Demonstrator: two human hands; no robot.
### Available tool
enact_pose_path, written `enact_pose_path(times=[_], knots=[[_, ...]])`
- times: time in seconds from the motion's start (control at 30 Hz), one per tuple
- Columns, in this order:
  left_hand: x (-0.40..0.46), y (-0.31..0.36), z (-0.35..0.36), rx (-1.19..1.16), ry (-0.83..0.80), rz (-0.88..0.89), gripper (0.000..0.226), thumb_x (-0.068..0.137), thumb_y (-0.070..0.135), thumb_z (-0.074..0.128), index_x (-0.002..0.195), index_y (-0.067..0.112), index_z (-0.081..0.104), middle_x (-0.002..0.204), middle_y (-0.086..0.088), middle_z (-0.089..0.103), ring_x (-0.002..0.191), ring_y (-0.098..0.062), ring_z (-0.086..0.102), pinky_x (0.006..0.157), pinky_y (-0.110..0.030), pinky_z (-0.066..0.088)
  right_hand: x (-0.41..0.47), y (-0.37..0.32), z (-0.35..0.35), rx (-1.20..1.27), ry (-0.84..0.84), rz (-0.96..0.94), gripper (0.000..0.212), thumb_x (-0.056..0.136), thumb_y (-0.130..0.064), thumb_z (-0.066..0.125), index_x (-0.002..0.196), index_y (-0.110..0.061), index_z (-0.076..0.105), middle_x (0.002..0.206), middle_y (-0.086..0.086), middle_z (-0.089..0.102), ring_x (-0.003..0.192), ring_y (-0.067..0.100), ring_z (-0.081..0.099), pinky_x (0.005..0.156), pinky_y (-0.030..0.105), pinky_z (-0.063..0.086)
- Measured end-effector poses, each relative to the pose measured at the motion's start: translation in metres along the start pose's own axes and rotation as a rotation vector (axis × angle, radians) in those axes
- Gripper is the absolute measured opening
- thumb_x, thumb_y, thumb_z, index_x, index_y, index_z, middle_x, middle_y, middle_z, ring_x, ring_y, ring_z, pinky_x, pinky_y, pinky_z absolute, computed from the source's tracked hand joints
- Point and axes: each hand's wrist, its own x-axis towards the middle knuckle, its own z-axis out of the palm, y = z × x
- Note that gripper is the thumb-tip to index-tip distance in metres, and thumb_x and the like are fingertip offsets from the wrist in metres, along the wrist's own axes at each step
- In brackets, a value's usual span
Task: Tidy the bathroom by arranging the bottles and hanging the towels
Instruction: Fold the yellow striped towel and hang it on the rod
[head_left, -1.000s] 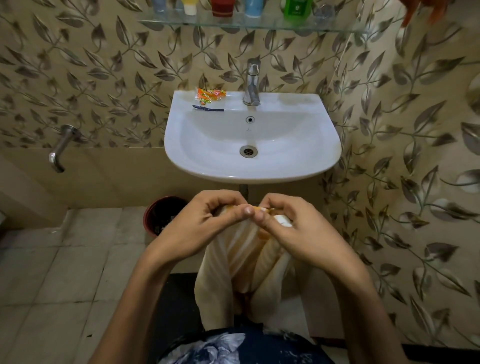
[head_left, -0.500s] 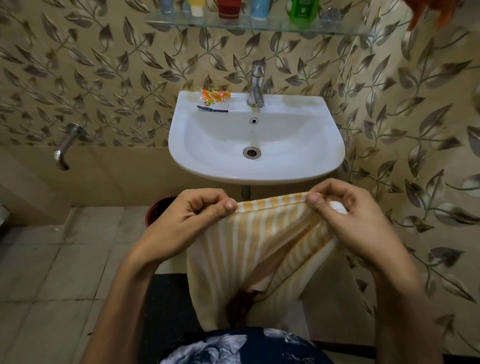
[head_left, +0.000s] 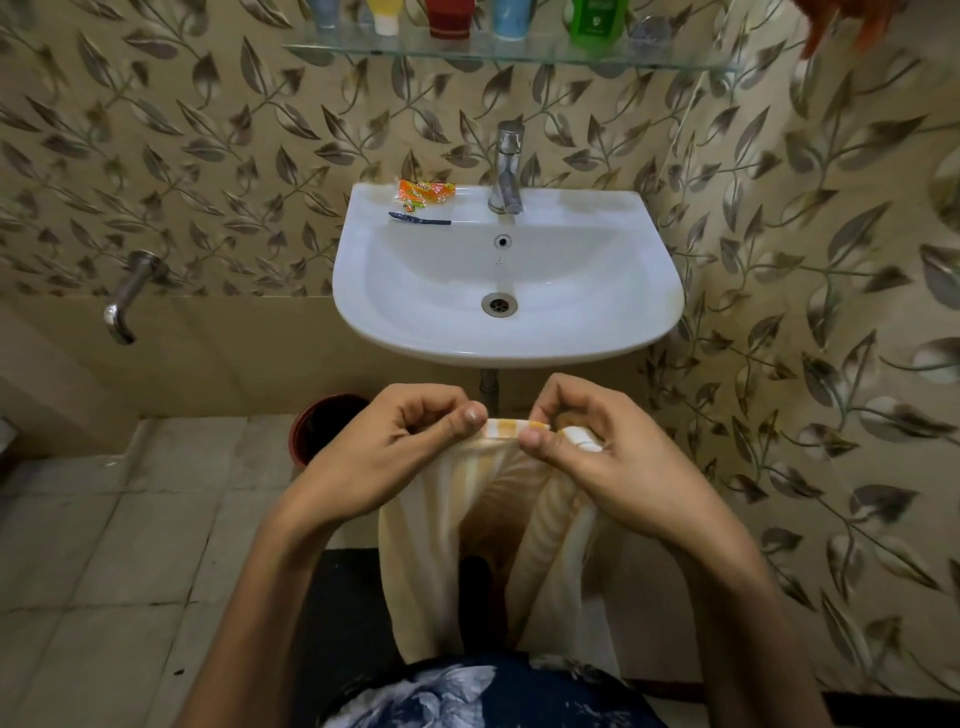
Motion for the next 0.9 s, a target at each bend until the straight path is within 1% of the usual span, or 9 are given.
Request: enact_pose_path(times=[0.17,0.3,0.37,0.5,0.57,0.63,0.7,0.8,0.9], knots=[[-0.009,-0.007,-0.013,0.03,0.108,-0.067,0.038,0.084,0.052,0.052,0.058,0.025,0.056,0.057,0.01,0.047,0.056,0.001,0.043,0.052,-0.009,0.033,-0.004,0.015,-0.02,0.036,0.1,0.053,0.015,0.081,-0.038,0.065,0.075,-0.027,0.057,0.059,-0.015,0.057,0.054,-0.001,0.045,0.058,0.027,0.035],[-0.009,-0.006,-0.008,0.033,0.106,-0.074,0.029,0.087,0.041,0.056,0.065,0.023,0.063,0.062,0.007,0.056,0.061,0.002,0.05,0.057,-0.007,0.037,-0.005,0.027,-0.022,-0.028,0.145,0.124,0.011,0.081,-0.038,0.066,0.075,-0.032,0.058,0.066,-0.012,0.061,0.06,0.002,0.052,0.06,0.029,0.043],[-0.009,-0.004,-0.005,0.031,0.1,-0.068,0.033,0.086,0.044,0.056,0.069,0.017,0.064,0.066,-0.001,0.059,0.063,-0.002,0.052,0.058,-0.01,0.038,-0.006,0.028,-0.016,-0.062,0.112,0.147,0.006,0.082,-0.036,0.065,0.081,-0.037,0.06,0.074,-0.009,0.064,0.068,0.006,0.058,0.068,0.033,0.049],[-0.008,-0.001,0.005,0.053,0.021,-0.077,0.034,0.085,0.047,0.054,0.076,0.017,0.068,0.074,-0.008,0.063,0.069,-0.018,0.059,0.061,-0.018,0.042,-0.007,0.013,0.005,-0.011,-0.1,0.061,0.02,0.084,-0.044,0.059,0.104,-0.049,0.057,0.106,-0.02,0.065,0.096,0.001,0.06,0.084,0.038,0.053],[-0.006,-0.001,0.012,0.059,0.0,-0.073,0.035,0.085,0.047,0.053,0.077,0.016,0.068,0.073,-0.009,0.062,0.073,-0.025,0.058,0.063,-0.025,0.042,-0.006,0.007,0.018,-0.036,-0.123,0.023,0.013,0.086,-0.048,0.056,0.098,-0.045,0.058,0.093,-0.023,0.065,0.09,0.0,0.06,0.079,0.034,0.052],[-0.006,-0.001,0.013,0.038,0.007,-0.063,0.034,0.085,0.045,0.054,0.078,0.016,0.069,0.074,-0.007,0.065,0.071,-0.02,0.06,0.065,-0.024,0.044,-0.004,0.005,0.022,-0.059,-0.076,0.029,0.008,0.085,-0.046,0.057,0.086,-0.038,0.058,0.079,-0.018,0.063,0.076,0.001,0.057,0.07,0.031,0.05],[-0.008,-0.001,0.012,0.026,-0.003,-0.068,0.033,0.084,0.046,0.055,0.079,0.017,0.07,0.072,-0.005,0.064,0.068,-0.013,0.057,0.063,-0.021,0.043,-0.003,0.006,0.022,-0.061,-0.07,0.033,0.011,0.084,-0.044,0.06,0.078,-0.035,0.056,0.075,-0.015,0.062,0.07,0.001,0.054,0.066,0.03,0.046],[-0.012,-0.003,0.008,0.02,-0.053,-0.117,0.032,0.087,0.047,0.056,0.075,0.02,0.068,0.064,0.003,0.056,0.061,-0.006,0.05,0.057,-0.017,0.037,-0.004,0.011,0.017,-0.072,-0.079,0.033,0.012,0.085,-0.04,0.059,0.076,-0.034,0.054,0.068,-0.021,0.059,0.064,0.001,0.05,0.063,0.027,0.04],[-0.015,-0.009,0.001,0.034,-0.047,-0.17,0.04,0.086,0.054,0.052,0.068,0.021,0.063,0.063,0.002,0.052,0.06,-0.008,0.049,0.056,-0.016,0.036,-0.004,0.016,0.011,-0.089,-0.054,0.05,0.012,0.086,-0.039,0.057,0.075,-0.035,0.053,0.067,-0.024,0.057,0.064,0.002,0.049,0.064,0.028,0.041]])
